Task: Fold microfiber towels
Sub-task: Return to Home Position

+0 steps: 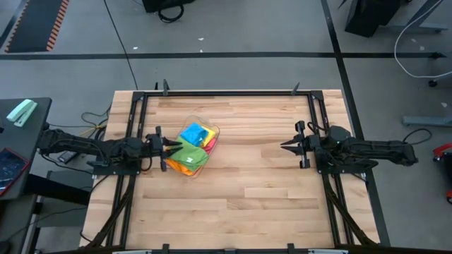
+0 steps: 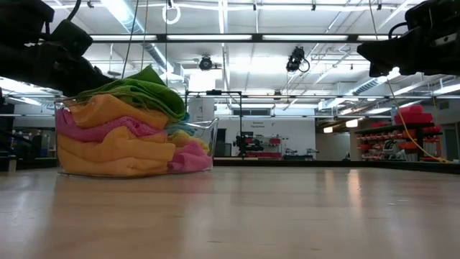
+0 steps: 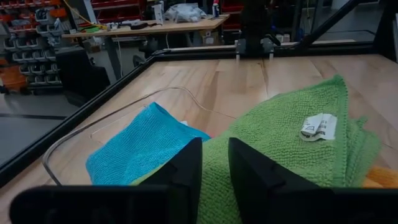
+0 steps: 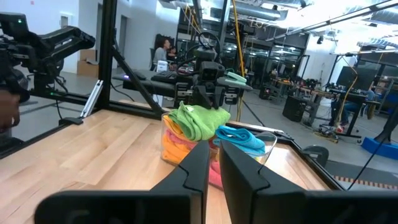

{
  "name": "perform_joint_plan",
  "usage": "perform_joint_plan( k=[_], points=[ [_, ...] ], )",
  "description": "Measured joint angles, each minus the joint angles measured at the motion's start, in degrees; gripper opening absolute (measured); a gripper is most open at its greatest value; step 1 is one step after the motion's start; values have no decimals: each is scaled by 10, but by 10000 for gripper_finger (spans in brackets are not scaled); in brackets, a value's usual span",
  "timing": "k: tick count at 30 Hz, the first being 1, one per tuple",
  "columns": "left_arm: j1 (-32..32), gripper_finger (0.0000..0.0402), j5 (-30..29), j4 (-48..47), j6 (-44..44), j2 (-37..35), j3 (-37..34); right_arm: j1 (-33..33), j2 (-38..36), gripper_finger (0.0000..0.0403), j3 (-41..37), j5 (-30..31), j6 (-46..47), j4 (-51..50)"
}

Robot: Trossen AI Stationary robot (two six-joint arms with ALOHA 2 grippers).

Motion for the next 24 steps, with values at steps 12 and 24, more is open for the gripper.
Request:
perform_joint_plan(
  k=[12, 24],
  points=[
    [-1, 86, 26, 0, -11, -4, 50, 0, 0, 45, 0, 0, 0, 0],
    [0, 89, 32, 11, -75, -50, 121, 0, 0, 45, 0, 0, 0, 0]
  ],
)
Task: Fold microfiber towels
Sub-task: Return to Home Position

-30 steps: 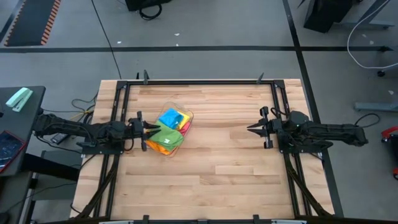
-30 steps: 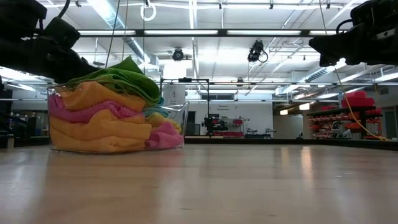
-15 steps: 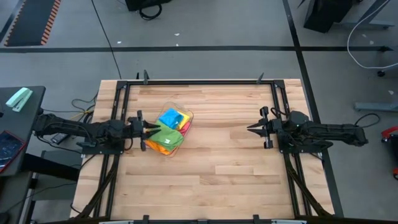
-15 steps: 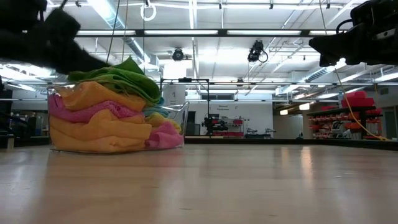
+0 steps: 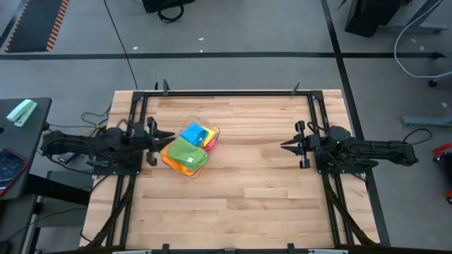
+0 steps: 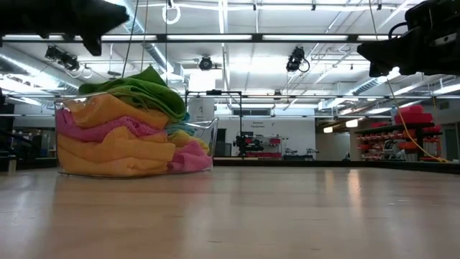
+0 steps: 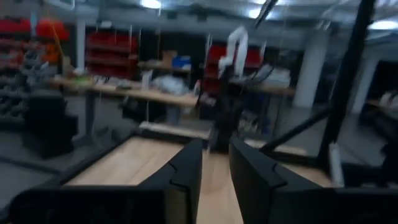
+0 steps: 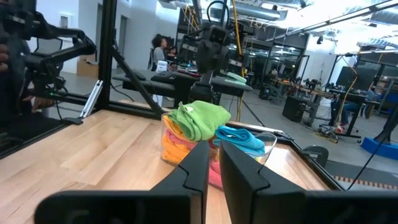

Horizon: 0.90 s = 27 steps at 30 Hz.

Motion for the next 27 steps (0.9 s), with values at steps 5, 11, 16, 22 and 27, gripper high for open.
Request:
perform_joint_plan(
  k=[5, 11, 16, 22, 27],
  points=[
    [-7, 81, 110, -43, 48, -81, 0, 0, 0, 45, 0, 0, 0, 0],
    [-7, 84, 140, -103, 50, -103, 1, 0, 0, 45, 0, 0, 0, -1],
    [-1, 91, 137, -179, 61, -103, 0, 0, 0, 45, 0, 0, 0, -2],
    [0, 85, 137, -189, 43, -103, 1, 0, 0, 45, 0, 0, 0, -4],
    [0, 78, 137, -184, 48, -103, 1, 0, 0, 45, 0, 0, 0, -4]
  ],
)
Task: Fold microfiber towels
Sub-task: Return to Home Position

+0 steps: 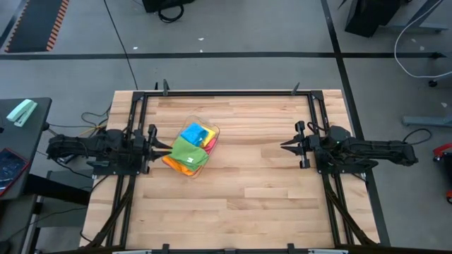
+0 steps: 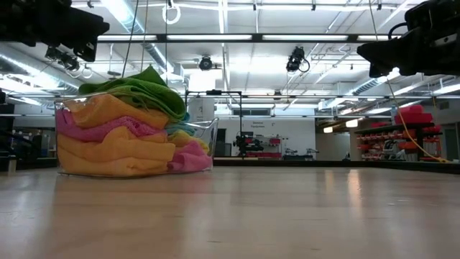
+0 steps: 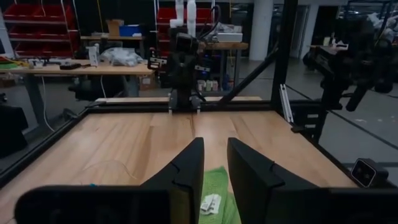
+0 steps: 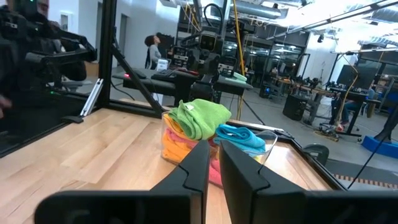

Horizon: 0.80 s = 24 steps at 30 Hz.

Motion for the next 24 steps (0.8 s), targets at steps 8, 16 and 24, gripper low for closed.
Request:
perform_joint_plan(
  k=[8, 16, 24],
  points=[
    [0, 87, 0, -1, -5, 0, 0, 0, 0, 45, 0, 0, 0, 0],
    [0, 88, 0, -1, -5, 0, 0, 0, 0, 45, 0, 0, 0, 0],
    [0, 81, 0, -1, -5, 0, 0, 0, 0, 45, 0, 0, 0, 0]
  ],
)
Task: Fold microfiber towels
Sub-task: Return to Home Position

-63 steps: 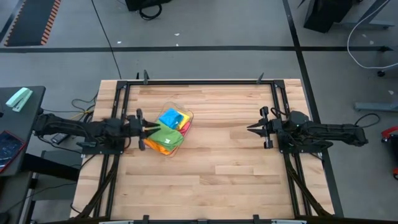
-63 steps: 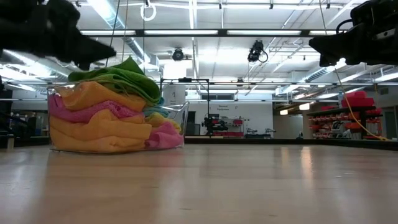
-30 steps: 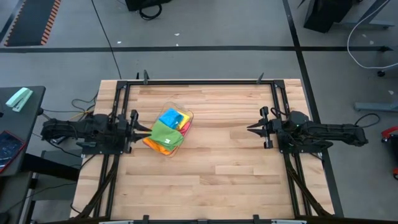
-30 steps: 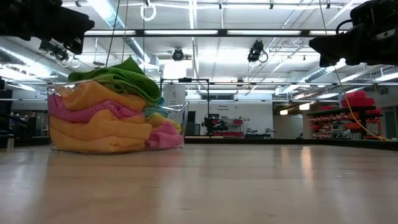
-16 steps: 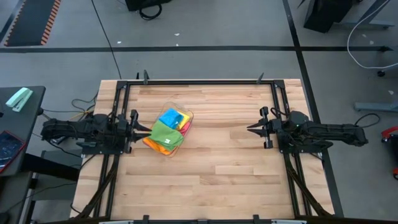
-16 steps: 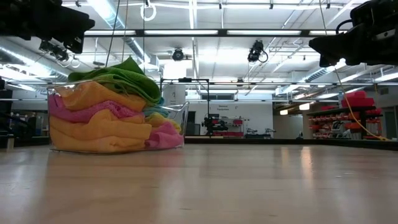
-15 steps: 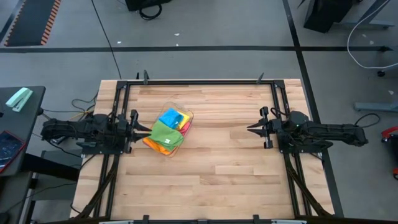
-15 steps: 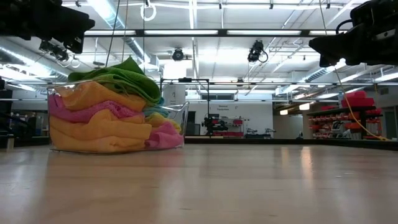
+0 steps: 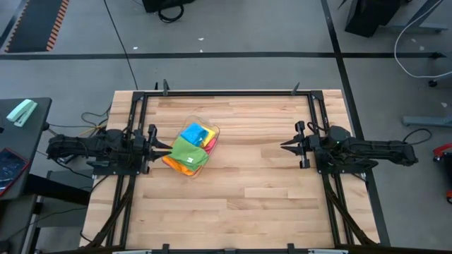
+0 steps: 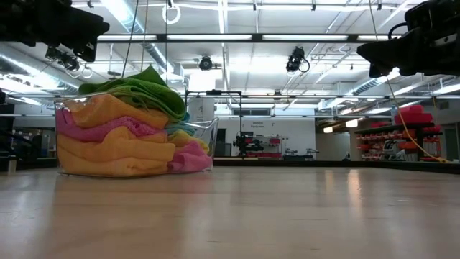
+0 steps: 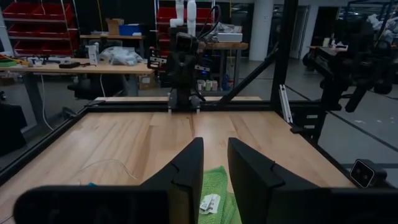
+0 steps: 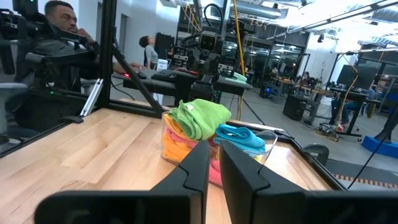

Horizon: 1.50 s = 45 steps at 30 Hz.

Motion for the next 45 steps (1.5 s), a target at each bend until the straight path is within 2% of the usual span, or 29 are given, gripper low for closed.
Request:
perform_joint_plan(
  k=[8, 18, 45],
  points=[
    [0, 91, 0, 0, 0, 0, 0, 0, 0, 45, 0, 0, 0, 0],
    [0, 80, 0, 0, 0, 0, 0, 0, 0, 45, 0, 0, 0, 0],
    [0, 90, 0, 0, 0, 0, 0, 0, 0, 45, 0, 0, 0, 0]
  ],
)
